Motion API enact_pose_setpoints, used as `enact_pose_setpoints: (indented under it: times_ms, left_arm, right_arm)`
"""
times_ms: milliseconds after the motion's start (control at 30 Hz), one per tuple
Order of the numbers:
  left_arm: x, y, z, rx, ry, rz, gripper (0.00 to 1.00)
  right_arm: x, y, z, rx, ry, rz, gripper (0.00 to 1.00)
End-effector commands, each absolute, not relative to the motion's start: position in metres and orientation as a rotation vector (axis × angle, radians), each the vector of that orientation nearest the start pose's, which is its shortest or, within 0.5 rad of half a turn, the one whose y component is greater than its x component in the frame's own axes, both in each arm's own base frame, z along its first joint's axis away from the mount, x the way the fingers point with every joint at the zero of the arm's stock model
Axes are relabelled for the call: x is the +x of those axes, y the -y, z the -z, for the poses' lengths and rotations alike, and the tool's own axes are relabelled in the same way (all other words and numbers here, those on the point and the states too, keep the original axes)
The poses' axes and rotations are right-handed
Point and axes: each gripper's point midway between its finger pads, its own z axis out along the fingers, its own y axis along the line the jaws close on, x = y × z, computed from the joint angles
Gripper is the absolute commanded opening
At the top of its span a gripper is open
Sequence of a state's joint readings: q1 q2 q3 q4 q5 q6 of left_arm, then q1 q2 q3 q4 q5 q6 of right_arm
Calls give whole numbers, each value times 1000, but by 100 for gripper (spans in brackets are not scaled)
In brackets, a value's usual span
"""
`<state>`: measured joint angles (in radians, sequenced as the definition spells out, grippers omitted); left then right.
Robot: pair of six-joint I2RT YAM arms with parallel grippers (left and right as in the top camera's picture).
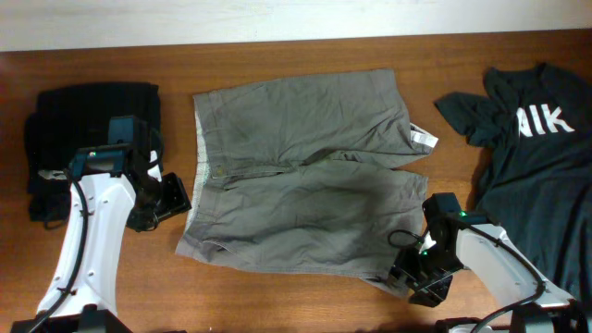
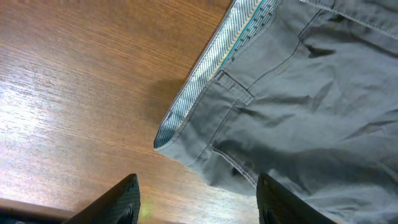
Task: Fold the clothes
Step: 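Move both grippers to the bottom leg hems of the shorts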
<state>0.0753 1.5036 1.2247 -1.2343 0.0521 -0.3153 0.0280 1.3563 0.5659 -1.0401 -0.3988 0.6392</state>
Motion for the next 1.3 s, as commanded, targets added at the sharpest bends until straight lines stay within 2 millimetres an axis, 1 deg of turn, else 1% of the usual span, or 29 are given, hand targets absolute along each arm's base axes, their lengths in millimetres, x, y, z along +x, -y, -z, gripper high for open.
enact_pose_setpoints:
  times_ms: [0, 133, 233, 300, 400, 467, 567, 633, 700, 733, 800, 833, 867, 933, 1000, 1067, 1133, 1167, 1200, 1233, 1267]
  left_arm:
    - [269, -10, -122, -617, -3020, 109, 60]
    - [271, -10, -122, -614, -3011, 111, 60]
    - [272, -10, -122, -613, -3008, 111, 60]
    - [273, -10, -122, -613, -3005, 112, 60]
    - [273, -10, -121, -612, -3003, 113, 59]
    - [273, -10, -121, -612, -3002, 113, 59]
    - [273, -10, -121, -612, -3002, 113, 59]
    - [273, -10, -121, -601, -3004, 113, 59]
    - [273, -10, -121, -602, -3005, 113, 59]
    - [273, -10, -121, -601, -3005, 113, 59]
    - [273, -10, -121, -601, -3005, 113, 59]
    - [273, -10, -121, -602, -3005, 113, 59]
    - [273, -10, -121, -602, -3005, 113, 59]
    - [273, -10, -121, -602, -3005, 113, 59]
    - [273, -10, -121, -602, -3005, 113, 59]
    - [273, -10, -121, -601, -3004, 113, 59]
    - [274, -10, -121, -601, -3003, 113, 59]
    - [274, -10, -121, -601, -3001, 113, 59]
    - [275, -10, -122, -600, -2999, 114, 59]
    - [275, -10, -122, -599, -2996, 119, 59]
    - [276, -9, -122, -598, -2994, 129, 59]
  right_arm:
    - [115, -80, -20, 1372, -3232, -575, 57]
    - [112, -81, -21, 1601, -3169, -530, 55]
    - [112, -81, -21, 1725, -3123, -499, 55]
    - [113, -77, -19, 1787, -3084, -447, 55]
    - [119, -70, -14, 1818, -3023, -373, 56]
    - [126, -70, -12, 1812, -2993, -397, 56]
    - [135, -68, -9, 1856, -2929, -395, 56]
    - [142, -66, -8, 1832, -2906, -401, 56]
    - [144, -65, -7, 1820, -2898, -392, 56]
    - [144, -65, -7, 1780, -2919, -401, 54]
    - [145, -65, -9, 1646, -2976, -423, 49]
    - [146, -64, -11, 1585, -2997, -431, 45]
    - [147, -65, -15, 1526, -3016, -443, 45]
    - [153, -63, -29, 1350, -3053, -458, 36]
    - [156, -58, -47, 1206, -3070, -433, 36]
    - [161, -53, -66, 996, -3086, -416, 39]
    - [160, -46, -82, 808, -3098, -366, 51]
    - [160, -46, -88, 690, -3104, -374, 58]
    - [159, -46, -91, 601, -3109, -377, 63]
    - [157, -47, -93, 571, -3106, -386, 66]
    - [154, -49, -94, 576, -3105, -410, 66]
